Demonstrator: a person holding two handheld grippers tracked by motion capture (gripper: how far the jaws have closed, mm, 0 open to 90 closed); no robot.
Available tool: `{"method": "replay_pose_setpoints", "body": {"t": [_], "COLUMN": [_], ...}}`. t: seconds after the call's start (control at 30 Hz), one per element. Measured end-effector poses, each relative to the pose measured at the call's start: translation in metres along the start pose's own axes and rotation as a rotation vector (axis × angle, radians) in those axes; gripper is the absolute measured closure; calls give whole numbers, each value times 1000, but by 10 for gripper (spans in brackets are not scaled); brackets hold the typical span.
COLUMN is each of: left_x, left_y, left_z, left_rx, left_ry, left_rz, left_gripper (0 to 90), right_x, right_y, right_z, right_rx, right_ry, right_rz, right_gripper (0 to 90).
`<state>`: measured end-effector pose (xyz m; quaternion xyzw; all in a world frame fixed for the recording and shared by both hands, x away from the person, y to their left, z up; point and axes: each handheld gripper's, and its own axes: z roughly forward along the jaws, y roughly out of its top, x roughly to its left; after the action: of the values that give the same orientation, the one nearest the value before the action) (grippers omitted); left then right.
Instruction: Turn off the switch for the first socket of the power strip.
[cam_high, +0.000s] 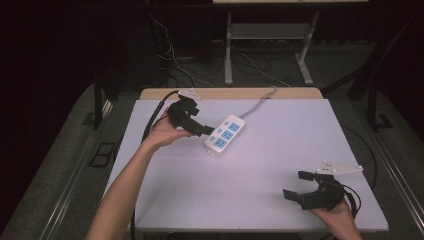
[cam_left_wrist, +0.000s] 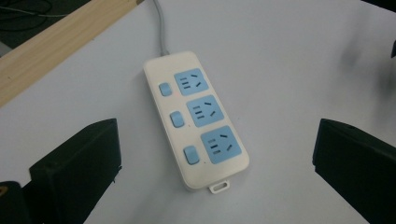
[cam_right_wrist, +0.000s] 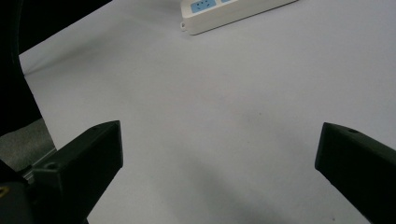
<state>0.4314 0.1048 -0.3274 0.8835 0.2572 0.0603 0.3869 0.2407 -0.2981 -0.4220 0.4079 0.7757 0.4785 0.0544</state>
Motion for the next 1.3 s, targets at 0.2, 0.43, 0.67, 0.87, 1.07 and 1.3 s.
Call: {"method": "replay_pose_setpoints", "body": {"t": [0.2,0.43,0.67,0.87,1.07,1.3], "left_x": [7,14,22,32,39,43], "left_y": [12,26,33,32,28,25], "left_z": [5,18,30,38,42,48], "left_rx": [9,29,13,10,14,13], "left_ry": [6,-1,9,7,22,25], "left_rz": [-8,-16,-27,-69,-88,-93], "left_gripper": [2,14,70,164,345,529], "right_x": [-1,0,1,3,3,3], "right_y": [0,0,0,0,0,0], "right_z": [-1,-2,0,2,2,2], "right_rx": [-5,-4,7,15,18,22], "right_ry": [-1,0,4,3,7,6], "right_rz": [0,-2,-10,-28,-30,-35], "right_gripper": [7,7,8,8,8,8]}}
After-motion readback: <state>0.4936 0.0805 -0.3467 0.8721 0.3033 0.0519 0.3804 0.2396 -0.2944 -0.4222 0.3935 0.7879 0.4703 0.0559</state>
